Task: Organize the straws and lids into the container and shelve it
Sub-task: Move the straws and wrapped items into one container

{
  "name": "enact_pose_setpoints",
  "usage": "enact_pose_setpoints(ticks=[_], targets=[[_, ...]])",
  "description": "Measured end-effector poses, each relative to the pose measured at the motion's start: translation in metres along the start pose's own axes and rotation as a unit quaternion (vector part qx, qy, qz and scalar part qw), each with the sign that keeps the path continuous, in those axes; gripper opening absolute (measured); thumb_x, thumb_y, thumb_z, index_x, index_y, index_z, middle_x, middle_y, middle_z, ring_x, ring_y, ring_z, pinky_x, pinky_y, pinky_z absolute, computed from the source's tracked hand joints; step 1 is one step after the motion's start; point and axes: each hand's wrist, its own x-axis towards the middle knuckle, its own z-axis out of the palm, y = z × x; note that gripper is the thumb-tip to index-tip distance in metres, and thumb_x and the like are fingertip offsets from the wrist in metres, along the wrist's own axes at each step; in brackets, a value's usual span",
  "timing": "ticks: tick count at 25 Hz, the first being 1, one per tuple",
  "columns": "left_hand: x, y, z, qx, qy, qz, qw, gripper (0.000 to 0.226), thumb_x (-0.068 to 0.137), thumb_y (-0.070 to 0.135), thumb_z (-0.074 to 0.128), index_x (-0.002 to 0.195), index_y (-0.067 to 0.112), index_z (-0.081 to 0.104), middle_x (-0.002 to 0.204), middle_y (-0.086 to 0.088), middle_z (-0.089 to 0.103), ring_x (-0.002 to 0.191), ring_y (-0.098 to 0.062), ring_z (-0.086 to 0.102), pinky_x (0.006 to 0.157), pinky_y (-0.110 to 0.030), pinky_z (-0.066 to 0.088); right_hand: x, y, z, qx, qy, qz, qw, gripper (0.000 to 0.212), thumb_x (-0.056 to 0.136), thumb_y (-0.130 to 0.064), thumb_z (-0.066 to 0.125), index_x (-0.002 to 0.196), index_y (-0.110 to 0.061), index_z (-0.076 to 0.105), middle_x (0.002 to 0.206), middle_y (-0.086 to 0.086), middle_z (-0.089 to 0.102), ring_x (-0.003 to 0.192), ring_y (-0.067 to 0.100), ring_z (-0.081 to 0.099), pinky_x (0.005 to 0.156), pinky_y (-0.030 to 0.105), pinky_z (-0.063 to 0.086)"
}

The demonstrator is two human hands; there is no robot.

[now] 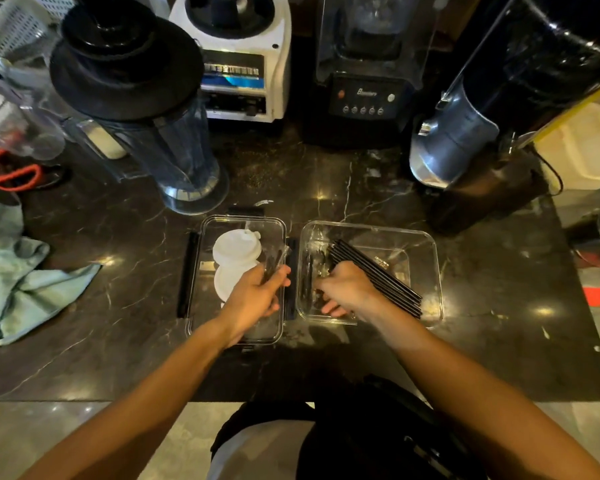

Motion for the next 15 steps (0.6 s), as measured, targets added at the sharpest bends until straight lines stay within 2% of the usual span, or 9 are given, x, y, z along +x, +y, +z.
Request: enact_pose_setpoints(ticks=[3, 5, 7, 9, 12, 15], targets=[[0.008, -0.007, 0.011, 0.008, -0.005, -0.015, 1.0, 0.027, 0.106, 0.033, 0.053, 0.116, 0.012, 0.066, 0.116, -0.027, 0.07, 0.045, -0.005, 0.05, 0.046, -0.021, 0.04, -0.001, -0.005, 0.006, 0.14, -0.014, 0.031, 0.99, 0.021, 0.1, -0.022, 0.068, 0.113, -0.006, 0.065, 0.097, 0.01, 0.071, 0.061, 0.016, 0.074, 0.049, 0.022, 0.056], [0.011, -0.011, 0.013, 0.014, -0.009, -0.014, 1.0, 0.028, 0.106, 0.034, 0.053, 0.114, 0.01, 0.067, 0.117, -0.036, 0.066, 0.045, -0.007, 0.05, 0.044, -0.02, 0.04, -0.001, -0.008, 0.008, 0.178, -0.027, 0.038, 0.983, 0.019, 0.099, -0.023, 0.069, 0.11, -0.008, 0.067, 0.093, 0.007, 0.07, 0.062, 0.017, 0.071, 0.047, 0.021, 0.053], [0.013, -0.013, 0.013, 0.017, -0.012, -0.012, 1.0, 0.025, 0.105, 0.034, 0.054, 0.111, 0.015, 0.068, 0.116, -0.036, 0.066, 0.046, -0.008, 0.051, 0.045, -0.021, 0.041, 0.001, -0.008, 0.01, 0.209, -0.043, 0.045, 0.976, 0.02, 0.098, -0.02, 0.069, 0.114, -0.007, 0.068, 0.094, 0.008, 0.07, 0.064, 0.017, 0.072, 0.046, 0.021, 0.053], [0.014, -0.015, 0.01, 0.013, -0.022, -0.006, 1.0, 0.023, 0.105, 0.034, 0.054, 0.11, 0.018, 0.069, 0.113, -0.035, 0.067, 0.047, -0.007, 0.051, 0.045, -0.021, 0.042, 0.005, -0.007, 0.013, 0.234, -0.049, 0.048, 0.97, 0.016, 0.097, -0.014, 0.07, 0.11, -0.006, 0.068, 0.09, 0.009, 0.07, 0.057, 0.014, 0.07, 0.045, 0.021, 0.052], [0.013, -0.016, 0.009, 0.006, -0.019, -0.007, 1.0, 0.023, 0.105, 0.035, 0.055, 0.109, 0.019, 0.071, 0.115, -0.032, 0.068, 0.048, -0.008, 0.052, 0.045, -0.021, 0.042, 0.009, -0.004, 0.014, 0.249, -0.054, 0.056, 0.965, 0.01, 0.093, -0.009, 0.073, 0.102, -0.007, 0.071, 0.076, 0.004, 0.064, 0.047, 0.008, 0.057, 0.042, 0.02, 0.046], [0.012, -0.016, 0.009, 0.002, -0.013, -0.008, 1.0, 0.023, 0.105, 0.035, 0.055, 0.11, 0.019, 0.071, 0.116, -0.033, 0.068, 0.048, -0.008, 0.051, 0.046, -0.021, 0.042, 0.011, -0.002, 0.013, 0.235, -0.068, 0.06, 0.968, 0.008, 0.089, -0.008, 0.076, 0.097, -0.009, 0.072, 0.074, 0.002, 0.063, 0.046, 0.007, 0.052, 0.042, 0.019, 0.045]])
